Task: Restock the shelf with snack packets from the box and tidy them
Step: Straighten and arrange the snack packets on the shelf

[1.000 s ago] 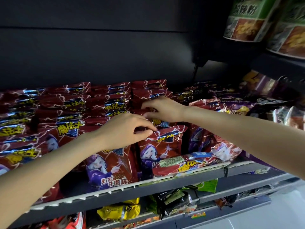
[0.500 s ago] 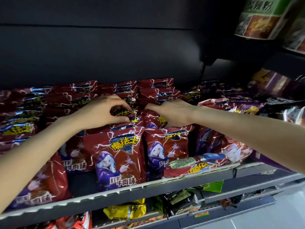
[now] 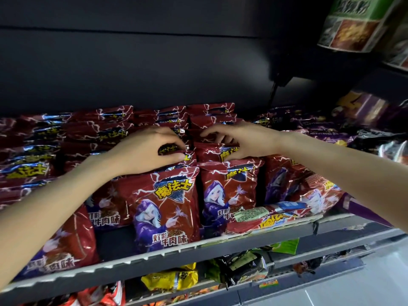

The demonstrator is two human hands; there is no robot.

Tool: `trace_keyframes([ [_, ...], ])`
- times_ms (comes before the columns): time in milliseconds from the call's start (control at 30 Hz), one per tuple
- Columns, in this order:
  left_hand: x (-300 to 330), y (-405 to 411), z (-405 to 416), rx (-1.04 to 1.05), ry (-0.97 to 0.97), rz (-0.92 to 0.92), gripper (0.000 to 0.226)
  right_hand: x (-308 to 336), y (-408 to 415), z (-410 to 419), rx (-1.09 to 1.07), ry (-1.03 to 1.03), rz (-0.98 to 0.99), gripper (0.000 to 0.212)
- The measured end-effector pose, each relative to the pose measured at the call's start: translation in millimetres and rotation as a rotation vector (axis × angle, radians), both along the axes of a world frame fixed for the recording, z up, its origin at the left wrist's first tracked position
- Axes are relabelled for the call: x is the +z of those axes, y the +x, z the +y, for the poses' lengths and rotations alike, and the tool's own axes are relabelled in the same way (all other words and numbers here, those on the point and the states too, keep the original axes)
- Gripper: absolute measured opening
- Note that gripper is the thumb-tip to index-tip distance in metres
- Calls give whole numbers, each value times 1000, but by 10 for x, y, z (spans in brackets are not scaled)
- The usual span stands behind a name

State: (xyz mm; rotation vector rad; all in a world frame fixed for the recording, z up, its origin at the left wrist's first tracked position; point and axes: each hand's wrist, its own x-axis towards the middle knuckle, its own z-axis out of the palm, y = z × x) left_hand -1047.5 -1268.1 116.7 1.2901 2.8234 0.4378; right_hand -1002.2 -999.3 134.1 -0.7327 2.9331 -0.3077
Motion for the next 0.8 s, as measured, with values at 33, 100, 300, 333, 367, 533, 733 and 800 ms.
trace_keyframes([
  [33, 0, 5, 7, -6, -6, 0, 58, 4, 11, 15, 19, 28, -12, 81],
  [100, 6, 10, 7, -16, -9, -9, 55, -15, 11, 21, 68, 86, -19, 86],
  [300, 39, 2, -66, -35, -13, 23, 37, -61, -50, 10, 123, 80, 22, 85],
  [333, 38, 0, -77, -35, -10, 21, 38, -75, -69, -1, 127, 76, 25, 84],
  [367, 35, 2, -82, -36, -4, 22, 38, -93, -91, -19, 128, 70, 36, 81],
  [533, 18, 17, -85, -31, 21, 59, 35, -187, -124, -49, 117, 83, 91, 65],
  [733, 116, 95, -65, -51, 111, 111, 27, 165, 73, 66, 73, -119, 177, 45],
  [800, 173, 123, 3, -67, 113, 127, 28, 312, 177, 129, 54, -111, 240, 34],
])
